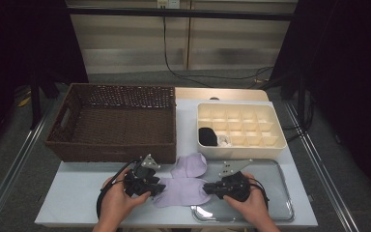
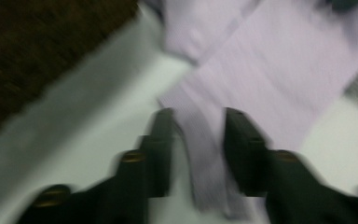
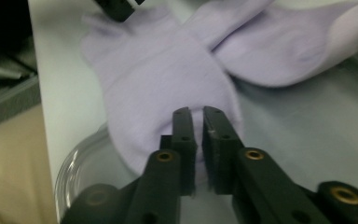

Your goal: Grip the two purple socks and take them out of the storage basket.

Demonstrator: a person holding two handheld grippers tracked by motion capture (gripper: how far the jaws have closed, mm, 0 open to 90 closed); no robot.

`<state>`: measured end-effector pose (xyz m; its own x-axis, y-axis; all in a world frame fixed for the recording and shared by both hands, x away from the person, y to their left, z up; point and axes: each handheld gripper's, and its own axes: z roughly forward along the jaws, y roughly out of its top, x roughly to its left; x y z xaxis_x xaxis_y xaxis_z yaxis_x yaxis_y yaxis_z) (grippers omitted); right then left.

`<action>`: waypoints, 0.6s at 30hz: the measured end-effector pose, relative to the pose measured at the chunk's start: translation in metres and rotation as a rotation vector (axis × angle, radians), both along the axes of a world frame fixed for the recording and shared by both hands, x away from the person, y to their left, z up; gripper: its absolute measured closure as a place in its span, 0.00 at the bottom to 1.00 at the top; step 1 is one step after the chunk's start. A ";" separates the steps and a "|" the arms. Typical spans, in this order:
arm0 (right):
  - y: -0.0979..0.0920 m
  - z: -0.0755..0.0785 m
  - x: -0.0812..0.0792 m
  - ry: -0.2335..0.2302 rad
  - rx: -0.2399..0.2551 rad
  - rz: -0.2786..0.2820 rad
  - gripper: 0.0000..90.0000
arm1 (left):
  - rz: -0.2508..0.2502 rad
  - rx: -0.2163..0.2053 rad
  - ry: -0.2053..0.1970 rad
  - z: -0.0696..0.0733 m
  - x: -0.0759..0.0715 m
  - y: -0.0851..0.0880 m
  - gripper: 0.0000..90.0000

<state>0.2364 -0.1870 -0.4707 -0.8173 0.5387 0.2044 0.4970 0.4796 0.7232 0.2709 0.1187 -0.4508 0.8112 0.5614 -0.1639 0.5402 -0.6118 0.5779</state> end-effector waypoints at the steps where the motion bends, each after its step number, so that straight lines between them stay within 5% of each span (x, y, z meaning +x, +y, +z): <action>1: -0.001 0.001 0.002 -0.018 0.001 -0.011 0.86 | 0.011 -0.013 -0.023 0.001 0.002 0.000 0.65; 4: -0.006 0.003 0.007 -0.041 0.011 -0.078 0.81 | 0.032 -0.017 -0.081 0.000 0.006 -0.004 0.57; 9: -0.016 0.001 0.020 -0.065 0.025 -0.194 0.77 | 0.041 -0.017 -0.102 -0.006 0.017 -0.013 0.55; 13: -0.017 -0.002 0.027 -0.065 0.034 -0.236 0.76 | 0.051 -0.039 -0.112 -0.005 0.026 -0.022 0.56; 18: -0.012 -0.005 0.030 -0.051 0.046 -0.232 0.74 | 0.021 -0.018 -0.086 -0.011 0.033 -0.037 0.57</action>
<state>0.2667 -0.1990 -0.4755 -0.6829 0.7041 0.1948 0.5524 0.3231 0.7684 0.3036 0.0819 -0.4618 0.8110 0.5757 -0.1044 0.5004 -0.5901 0.6336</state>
